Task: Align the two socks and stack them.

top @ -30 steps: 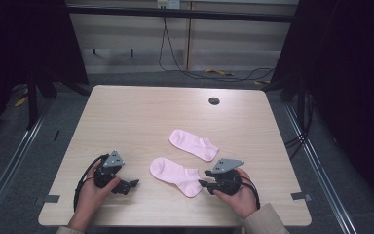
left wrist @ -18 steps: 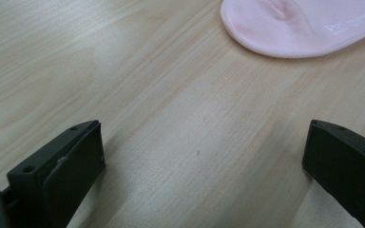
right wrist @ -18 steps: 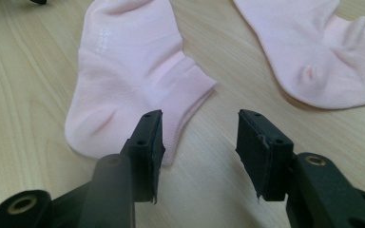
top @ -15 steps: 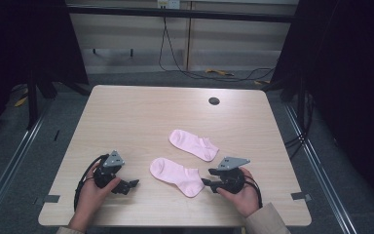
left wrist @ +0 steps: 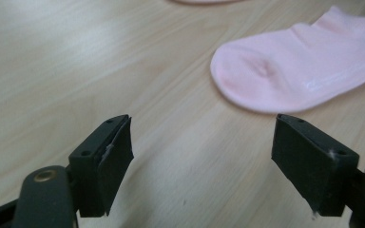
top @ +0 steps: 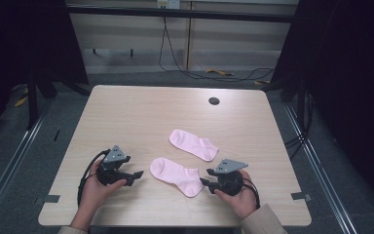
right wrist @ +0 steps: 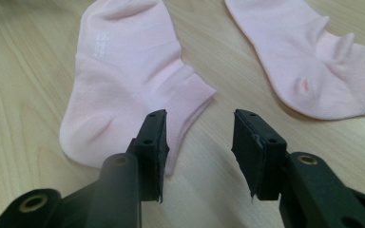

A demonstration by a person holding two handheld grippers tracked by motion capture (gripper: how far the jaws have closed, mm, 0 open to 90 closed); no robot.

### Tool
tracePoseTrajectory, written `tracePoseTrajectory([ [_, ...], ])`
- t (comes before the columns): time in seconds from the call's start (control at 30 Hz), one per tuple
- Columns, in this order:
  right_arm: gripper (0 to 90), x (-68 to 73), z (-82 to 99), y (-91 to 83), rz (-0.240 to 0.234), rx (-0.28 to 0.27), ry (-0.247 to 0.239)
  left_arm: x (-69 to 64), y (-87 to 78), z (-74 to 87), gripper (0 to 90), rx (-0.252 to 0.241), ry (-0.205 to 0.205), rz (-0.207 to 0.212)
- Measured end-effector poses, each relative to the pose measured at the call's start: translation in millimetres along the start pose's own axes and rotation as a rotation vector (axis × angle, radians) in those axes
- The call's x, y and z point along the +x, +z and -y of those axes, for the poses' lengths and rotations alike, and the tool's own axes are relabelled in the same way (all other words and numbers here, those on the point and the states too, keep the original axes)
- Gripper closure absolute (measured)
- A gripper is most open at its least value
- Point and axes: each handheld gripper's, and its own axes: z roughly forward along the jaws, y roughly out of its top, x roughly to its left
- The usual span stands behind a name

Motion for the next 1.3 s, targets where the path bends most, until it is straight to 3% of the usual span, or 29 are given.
tracePoseTrajectory([
  [0.07, 59.1, 0.2, 0.3, -1.5, 0.009, -0.006, 0.007, -1.9, 2.8, -6.1, 28.7, -0.027, -0.017, 0.004],
  [0.27, 63.1, -0.3, 1.7, -3.6, -0.011, -0.019, 0.033, -10.6, 20.9, -23.8, 38.5, -0.008, -0.017, -0.005],
  [0.47, 64.0, 3.3, 1.0, 4.5, -0.027, -0.028, 0.053, -13.2, 29.7, -28.7, 43.2, 0.035, 0.026, -0.040],
  [0.57, 64.7, 6.6, 1.1, 8.6, -0.036, -0.019, 0.043, -11.1, 32.8, -29.7, 45.7, 0.031, 0.020, -0.038],
  [0.67, 64.9, 9.7, 3.7, 12.0, -0.039, -0.001, 0.046, -11.8, 39.1, -30.2, 46.4, 0.049, 0.027, -0.035],
  [0.73, 66.5, 9.7, 3.9, 11.6, -0.010, 0.004, 0.038, -12.2, 43.4, -29.2, 47.2, 0.063, 0.034, -0.031],
  [0.8, 68.0, 6.2, 5.7, 10.1, 0.001, 0.016, 0.068, -11.7, 46.4, -27.3, 47.0, 0.076, 0.027, -0.050],
  [1.0, 68.6, 2.9, 6.4, 9.5, 0.003, 0.017, 0.085, -11.7, 49.3, -24.3, 46.5, 0.070, 0.014, -0.041],
  [1.3, 69.7, 2.5, 4.2, 11.2, 0.004, 0.023, 0.072, -9.9, 46.2, -20.0, 46.3, 0.068, -0.011, -0.033],
])
